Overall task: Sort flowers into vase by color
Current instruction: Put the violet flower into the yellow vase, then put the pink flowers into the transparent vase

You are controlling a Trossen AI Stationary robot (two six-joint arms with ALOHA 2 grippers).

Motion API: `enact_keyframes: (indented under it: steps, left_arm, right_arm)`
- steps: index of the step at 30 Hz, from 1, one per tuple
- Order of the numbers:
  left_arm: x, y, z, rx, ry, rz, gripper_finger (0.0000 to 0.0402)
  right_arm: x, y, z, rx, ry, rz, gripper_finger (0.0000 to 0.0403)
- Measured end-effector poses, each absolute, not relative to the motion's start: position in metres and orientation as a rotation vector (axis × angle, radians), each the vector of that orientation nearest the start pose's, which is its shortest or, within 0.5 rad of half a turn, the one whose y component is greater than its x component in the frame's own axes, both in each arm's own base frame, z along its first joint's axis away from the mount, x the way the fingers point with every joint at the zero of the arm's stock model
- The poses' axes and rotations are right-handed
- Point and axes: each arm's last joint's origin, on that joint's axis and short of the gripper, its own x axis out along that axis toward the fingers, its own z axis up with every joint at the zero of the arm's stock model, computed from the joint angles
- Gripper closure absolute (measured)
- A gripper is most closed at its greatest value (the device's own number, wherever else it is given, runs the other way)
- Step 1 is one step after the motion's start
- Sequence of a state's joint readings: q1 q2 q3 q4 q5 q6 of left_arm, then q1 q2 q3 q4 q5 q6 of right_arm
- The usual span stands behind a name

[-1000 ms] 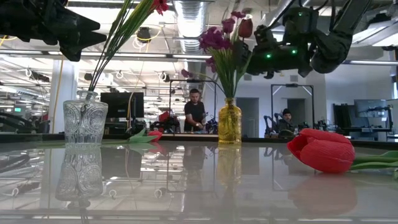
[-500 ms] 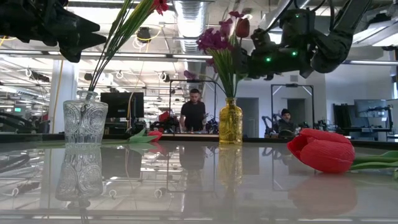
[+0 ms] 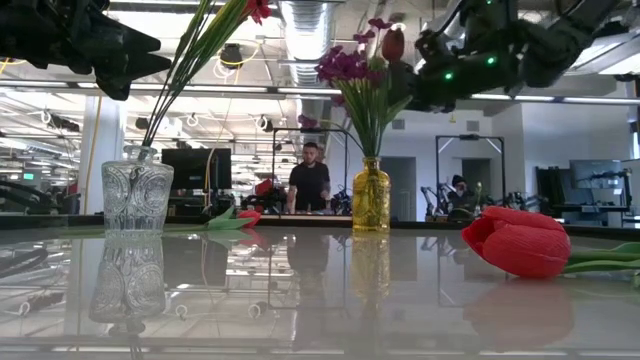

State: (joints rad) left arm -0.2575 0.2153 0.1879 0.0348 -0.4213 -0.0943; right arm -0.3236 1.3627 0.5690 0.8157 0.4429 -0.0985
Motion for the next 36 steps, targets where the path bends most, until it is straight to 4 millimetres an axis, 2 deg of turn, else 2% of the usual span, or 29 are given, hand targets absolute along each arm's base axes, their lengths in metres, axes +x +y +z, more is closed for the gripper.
enact_keyframes:
  steps: [4, 9, 14, 23, 29, 32, 36]
  left_arm:
    - [0.102, -0.015, 0.214, -0.093, -0.014, 0.163, 0.0230]
    - [0.102, -0.015, 0.214, -0.094, -0.015, 0.163, 0.0230]
    - [0.102, -0.015, 0.214, -0.094, -0.015, 0.163, 0.0230]
    - [0.102, -0.015, 0.214, -0.104, -0.015, 0.163, 0.0230]
    - [0.102, -0.015, 0.214, -0.116, -0.015, 0.164, 0.0230]
    - [0.102, -0.015, 0.213, -0.124, -0.009, 0.164, 0.0230]
    - [0.100, -0.012, 0.215, -0.151, 0.062, 0.192, 0.0230]
  right_arm:
    - [0.240, -0.098, 0.241, -0.066, 0.087, -0.735, 0.0239]
    - [0.224, -0.100, 0.254, 0.037, 0.277, -0.647, 0.0205]
    - [0.219, -0.099, 0.264, 0.054, 0.449, -0.582, 0.0184]
    - [0.209, -0.094, 0.291, 0.040, 0.739, -0.516, 0.0178]
    - [0.193, -0.086, 0.310, 0.069, 0.937, -0.493, 0.0180]
    - [0.187, -0.079, 0.319, 0.111, 0.985, -0.491, 0.0180]
    - [0.189, -0.065, 0.322, 0.138, 1.005, -0.438, 0.0180]
